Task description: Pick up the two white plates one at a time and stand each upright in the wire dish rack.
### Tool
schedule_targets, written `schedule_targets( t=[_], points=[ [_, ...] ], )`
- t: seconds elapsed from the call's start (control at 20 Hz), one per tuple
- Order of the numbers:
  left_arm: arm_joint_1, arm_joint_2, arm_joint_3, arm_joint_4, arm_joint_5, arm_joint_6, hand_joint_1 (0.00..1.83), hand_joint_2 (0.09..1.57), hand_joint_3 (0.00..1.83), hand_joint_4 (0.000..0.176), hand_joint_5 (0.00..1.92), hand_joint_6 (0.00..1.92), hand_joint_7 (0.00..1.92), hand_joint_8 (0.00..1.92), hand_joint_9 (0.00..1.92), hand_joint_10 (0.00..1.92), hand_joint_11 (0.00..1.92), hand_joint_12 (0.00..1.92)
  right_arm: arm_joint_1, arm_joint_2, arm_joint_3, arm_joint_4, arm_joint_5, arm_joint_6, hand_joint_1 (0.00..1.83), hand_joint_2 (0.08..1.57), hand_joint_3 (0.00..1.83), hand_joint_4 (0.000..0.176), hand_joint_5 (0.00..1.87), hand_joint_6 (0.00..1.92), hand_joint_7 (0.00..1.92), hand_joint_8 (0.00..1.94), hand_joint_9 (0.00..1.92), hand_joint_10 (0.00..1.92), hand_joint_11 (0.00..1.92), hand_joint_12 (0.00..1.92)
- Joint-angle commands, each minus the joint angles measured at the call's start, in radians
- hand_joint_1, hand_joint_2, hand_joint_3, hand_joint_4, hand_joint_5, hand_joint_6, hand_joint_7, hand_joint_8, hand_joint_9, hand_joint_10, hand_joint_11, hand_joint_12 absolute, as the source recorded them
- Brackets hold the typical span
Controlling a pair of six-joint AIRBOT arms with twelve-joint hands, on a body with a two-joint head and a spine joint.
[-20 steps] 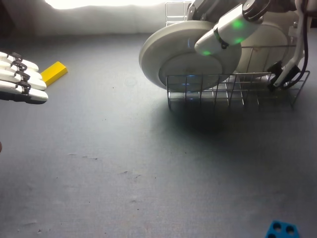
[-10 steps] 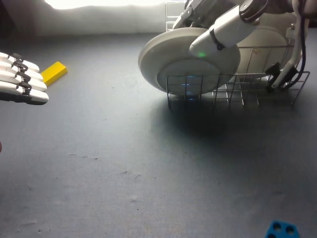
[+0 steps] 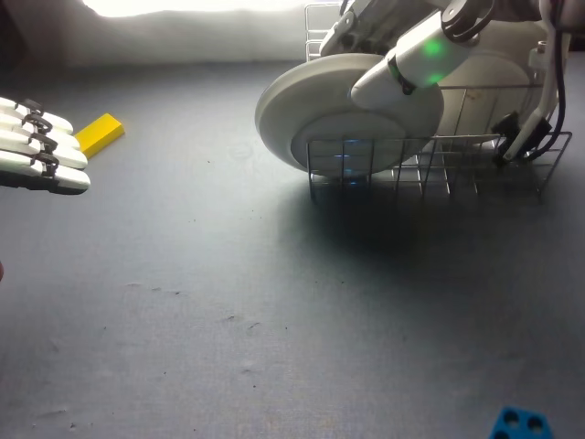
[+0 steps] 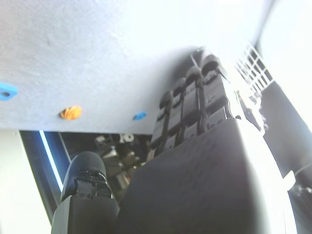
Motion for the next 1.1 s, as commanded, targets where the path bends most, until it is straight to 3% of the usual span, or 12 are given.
schedule_targets(
  t=[0.0,0.5,0.8,0.9,1.05],
  points=[
    [-0.009,0.001,0.000,-0.072,-0.023,0.001,0.00,1.17,0.00,0.000,0.02,0.00,0.03,0.01,0.02,0.01,0.01,0.00,0.019,0.008,0.000,0.000,0.102,0.009,1.23,0.93,0.00,0.000,0.91,0.01,0.93,0.00,0.89,0.00,0.39,1.16],
    [-0.014,0.001,-0.003,-0.067,-0.023,0.004,0.00,1.17,0.00,0.000,0.02,0.00,0.03,0.00,0.02,0.00,0.02,0.01,0.044,0.022,-0.017,-0.067,0.111,0.009,1.23,0.92,0.00,0.000,0.91,0.01,0.92,0.00,0.89,0.00,0.39,1.16],
    [-0.017,0.001,-0.007,-0.067,-0.024,0.006,0.00,1.17,0.00,0.000,0.02,0.01,0.03,0.00,0.01,0.00,0.00,0.00,0.087,0.055,-0.068,-0.138,0.133,0.010,1.22,0.94,0.00,0.000,0.90,0.01,0.92,0.00,0.88,0.00,0.39,1.15],
    [-0.021,0.002,-0.012,-0.067,-0.024,0.006,0.00,1.17,0.00,0.000,0.02,0.01,0.03,0.01,0.02,0.00,0.00,0.00,0.101,0.076,-0.102,-0.214,0.152,0.010,1.22,0.95,0.01,0.000,0.89,0.00,0.91,0.00,0.88,0.00,0.38,1.16],
    [-0.035,0.003,-0.027,-0.067,-0.027,0.015,0.00,1.17,0.00,0.000,0.01,0.00,0.02,0.00,0.01,0.00,0.00,0.00,0.123,0.127,-0.172,-0.440,0.222,0.011,1.22,0.94,0.00,0.000,0.91,0.01,0.92,0.00,0.88,0.00,0.38,1.17]
  ],
)
